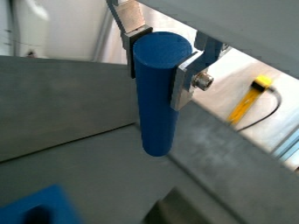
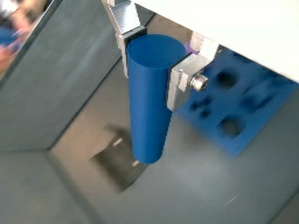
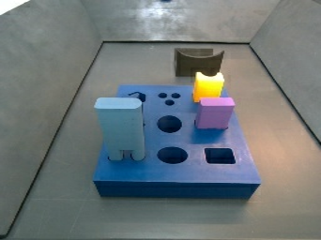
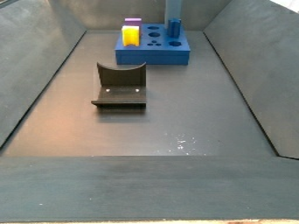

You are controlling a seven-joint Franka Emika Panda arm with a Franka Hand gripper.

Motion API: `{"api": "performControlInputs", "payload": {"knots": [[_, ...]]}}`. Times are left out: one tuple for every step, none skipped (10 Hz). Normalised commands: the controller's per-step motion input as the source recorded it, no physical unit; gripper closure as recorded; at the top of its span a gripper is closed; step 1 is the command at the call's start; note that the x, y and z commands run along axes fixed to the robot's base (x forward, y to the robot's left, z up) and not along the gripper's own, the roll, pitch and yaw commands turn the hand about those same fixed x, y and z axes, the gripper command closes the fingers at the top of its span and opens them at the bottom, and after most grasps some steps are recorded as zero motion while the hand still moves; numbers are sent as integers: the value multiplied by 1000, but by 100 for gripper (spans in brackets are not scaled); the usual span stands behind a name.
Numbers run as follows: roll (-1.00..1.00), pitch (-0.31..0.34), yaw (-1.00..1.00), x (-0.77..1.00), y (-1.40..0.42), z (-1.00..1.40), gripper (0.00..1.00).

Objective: Pick up the round object. Move up. Place the round object on the fixture. Regrasp the round object. Move to above the board. Insert the round object.
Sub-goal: Move to above the board, then insert the round object.

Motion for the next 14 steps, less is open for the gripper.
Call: {"api": "performControlInputs", "payload": {"knots": [[-1000, 106, -103, -201, -932, 162, 100], [-1000, 115, -99, -131, -654, 117, 100], [-1000, 115, -83, -65, -317, 66, 100], [-1000, 105, -71, -48, -159, 44, 100], [-1000, 86, -64, -54, -72, 30, 100], [-806, 45, -45, -63, -34, 9, 100], [-514, 7, -18, -66, -2, 5, 100], [-347, -7, -17, -52, 5, 5, 100], [-214, -11, -9, -34, 9, -3, 100], [0, 16, 0, 0, 0, 0, 100], [0, 46, 0, 37, 0, 0, 100], [0, 17, 0, 0, 0, 0, 100], [6, 0, 0, 0, -23, -34, 100], [0, -19, 0, 0, 0, 0, 100]]}}
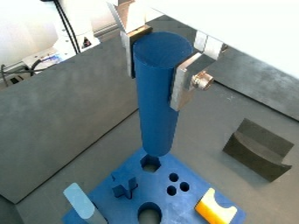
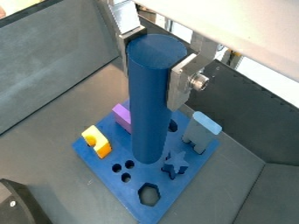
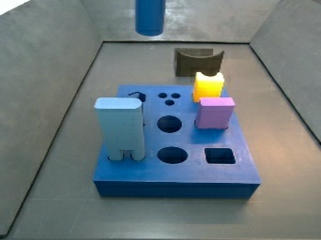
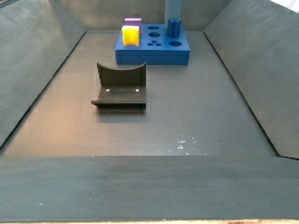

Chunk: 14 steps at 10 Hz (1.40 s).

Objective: Pick up the round object. Move up. Place the round object on the fixture. Regrasp the round object. Move to above the board. Insert the round object.
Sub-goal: Insert the round object.

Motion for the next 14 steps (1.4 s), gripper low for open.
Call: {"api": "performControlInputs", "payload": {"knots": [[-190, -106, -134, 0, -63, -289, 100], [-441, -97, -197, 431, -77, -189, 100], [-446, -96, -126, 537, -57, -180, 100], [-431, -104, -103, 574, -46, -203, 100], [-410, -84, -97, 620, -43, -254, 100], [-203, -24, -103, 606, -211, -677, 100], [0, 0, -66, 383, -306, -894, 100], [77, 3, -66, 83, -311, -911, 100], [136, 67, -109, 0, -237, -809, 100], [157, 121, -123, -43, -123, -543, 100], [134, 133, -140, -131, -60, -417, 100], [43, 60, -171, -103, -57, -434, 100], [0, 3, -177, -94, -57, -434, 100], [0, 0, -160, -180, -71, -377, 100]]}}
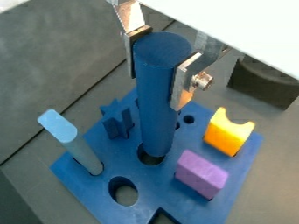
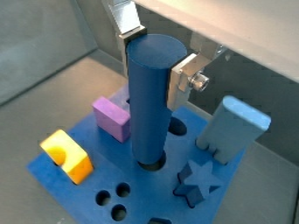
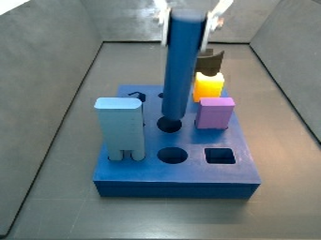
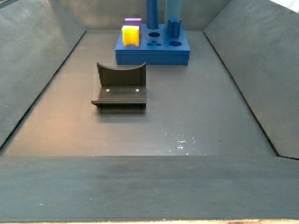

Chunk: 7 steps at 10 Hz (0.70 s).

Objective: Pick up the round object. Move up. Place the round object on the fixture. Regrasp the round object. Move to above the board. Insert the round object.
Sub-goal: Insert the round object.

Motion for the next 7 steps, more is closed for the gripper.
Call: {"api": "performControlInputs", "payload": {"knots": [[-40, -26, -111, -129, -106, -226, 100], [-10, 0, -83, -43, -49, -131, 100], [0, 0, -51, -77, -37, -120, 100], [0, 0, -63, 0, -31, -163, 100], [0, 0, -34, 0, -9, -191, 100], [0, 0, -46, 83, -23, -214, 100], [-26, 0, -83, 151, 0, -217, 100]]}}
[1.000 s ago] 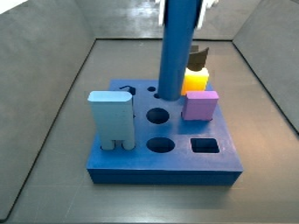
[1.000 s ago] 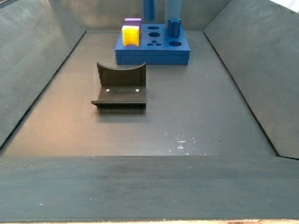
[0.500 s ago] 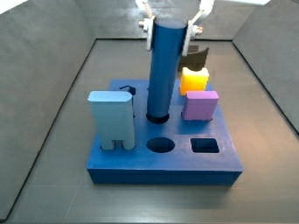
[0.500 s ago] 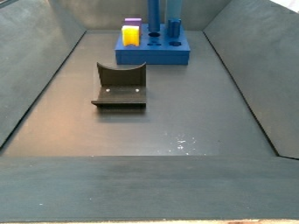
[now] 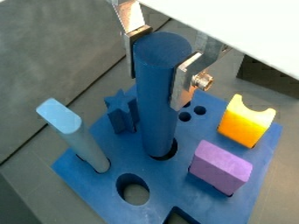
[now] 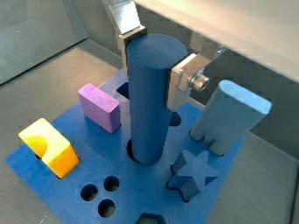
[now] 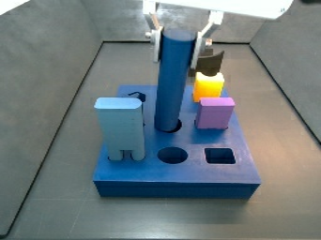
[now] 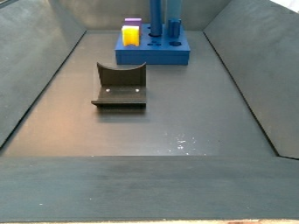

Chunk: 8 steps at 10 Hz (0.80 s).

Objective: Pick up the round object. Move up. Place the round object on the fixture. Regrasp the round object. Move to above the board. Insert the round object.
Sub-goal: Insert the round object.

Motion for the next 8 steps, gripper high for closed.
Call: {"api": "performControlInputs", "payload": {"knots": [[-10, 0, -123, 151, 0, -226, 100], [-1, 20, -134, 197, 0, -191, 100], [0, 11, -106, 149, 0, -191, 100], [0, 0, -80, 0, 0, -446, 100], [51, -17, -77, 0, -17, -640, 100], [70, -13, -74, 0, -43, -706, 100], [70, -4, -77, 0, -31, -680, 100], [26, 0, -71, 0, 0, -531, 100]]}}
